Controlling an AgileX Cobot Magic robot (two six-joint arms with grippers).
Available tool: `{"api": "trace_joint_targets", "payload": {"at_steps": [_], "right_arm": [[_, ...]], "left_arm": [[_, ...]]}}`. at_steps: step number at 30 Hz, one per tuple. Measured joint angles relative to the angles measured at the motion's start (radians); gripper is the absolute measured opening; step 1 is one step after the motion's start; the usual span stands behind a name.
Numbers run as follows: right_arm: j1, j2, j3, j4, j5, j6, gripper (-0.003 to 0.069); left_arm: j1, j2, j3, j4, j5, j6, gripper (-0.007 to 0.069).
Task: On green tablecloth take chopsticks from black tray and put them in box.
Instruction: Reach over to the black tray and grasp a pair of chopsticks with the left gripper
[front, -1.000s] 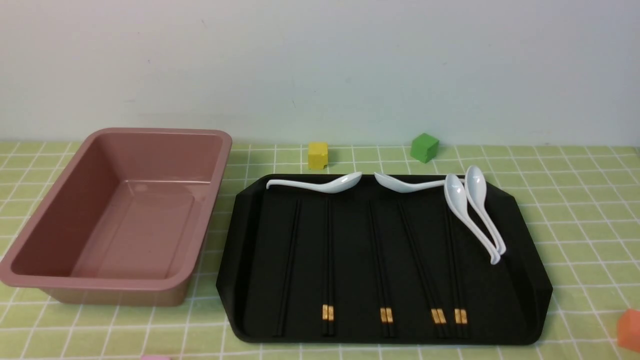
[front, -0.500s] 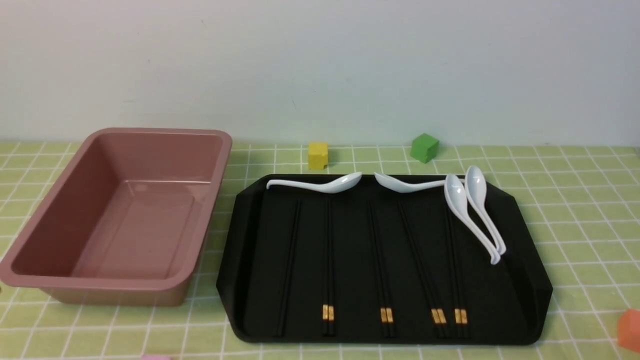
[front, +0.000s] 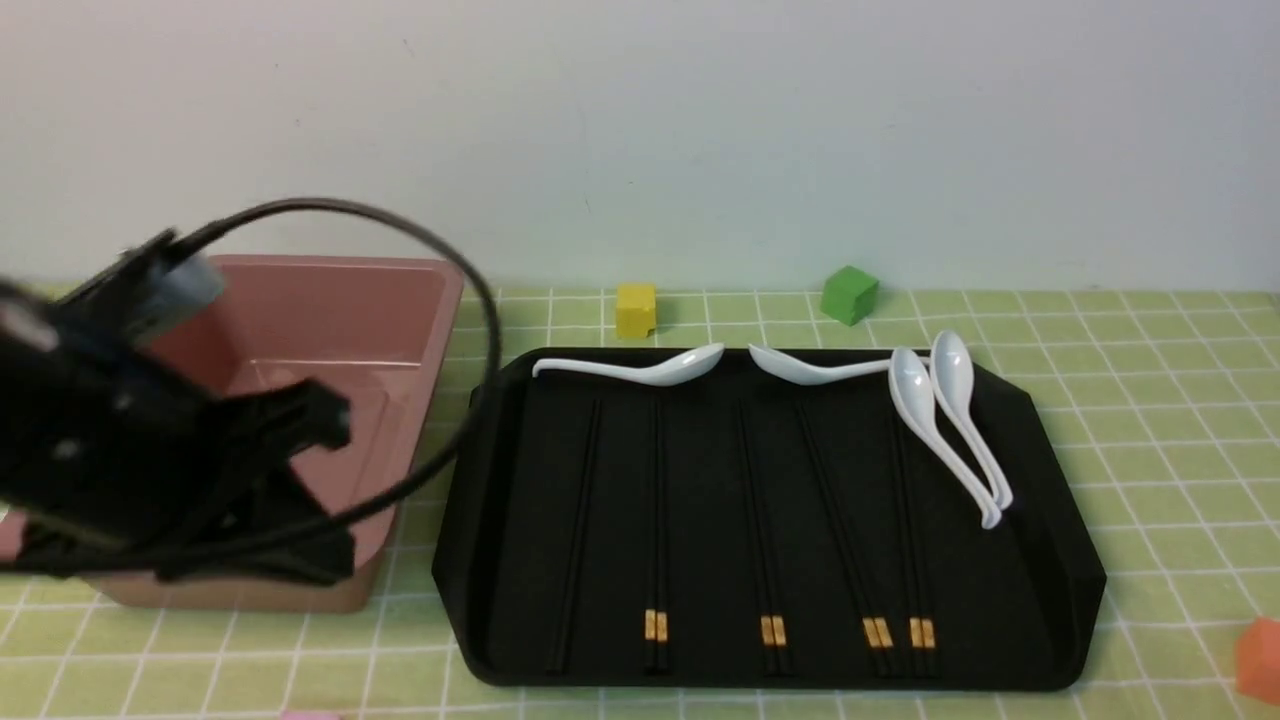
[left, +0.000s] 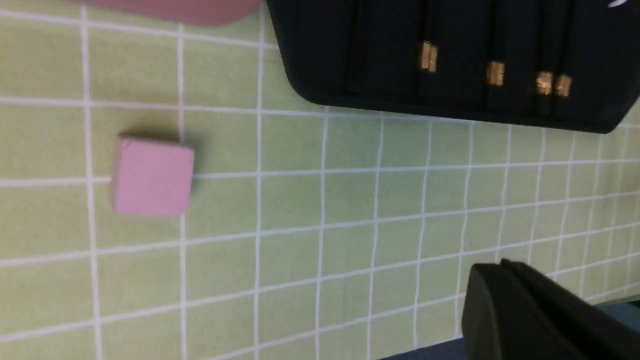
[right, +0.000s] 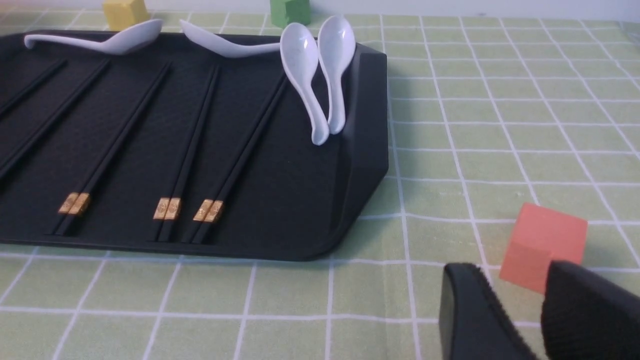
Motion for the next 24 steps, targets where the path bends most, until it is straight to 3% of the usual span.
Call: {"api": "trace_joint_targets", "payload": {"at_steps": [4,6,10,14,24], "right_arm": [[0.000,0.000,0.000,0.000,0.000,0.000,0.0240],[0.000,0.000,0.000,0.000,0.000,0.000,0.0240],[0.000,0.000,0.000,0.000,0.000,0.000,0.0240],[0.000,0.000,0.000,0.000,0.000,0.000,0.0240],[0.000,0.000,0.000,0.001,0.000,0.000,0.0240]], "left_arm": [[-0.127,0.168,-0.147,0.074,0.005,-0.098,-0.0013],[-0.240,0.296,-0.254,0.181,0.024,-0.188,-0.0013],[-0.361,0.476,-0.392,0.359,0.076,-0.319,-0.0004],[-0.403,0.618,-0.497,0.478,0.127,-0.379,0.0029],[-0.406,0.860,-0.642,0.545,0.121,-0.390,0.0195]]}}
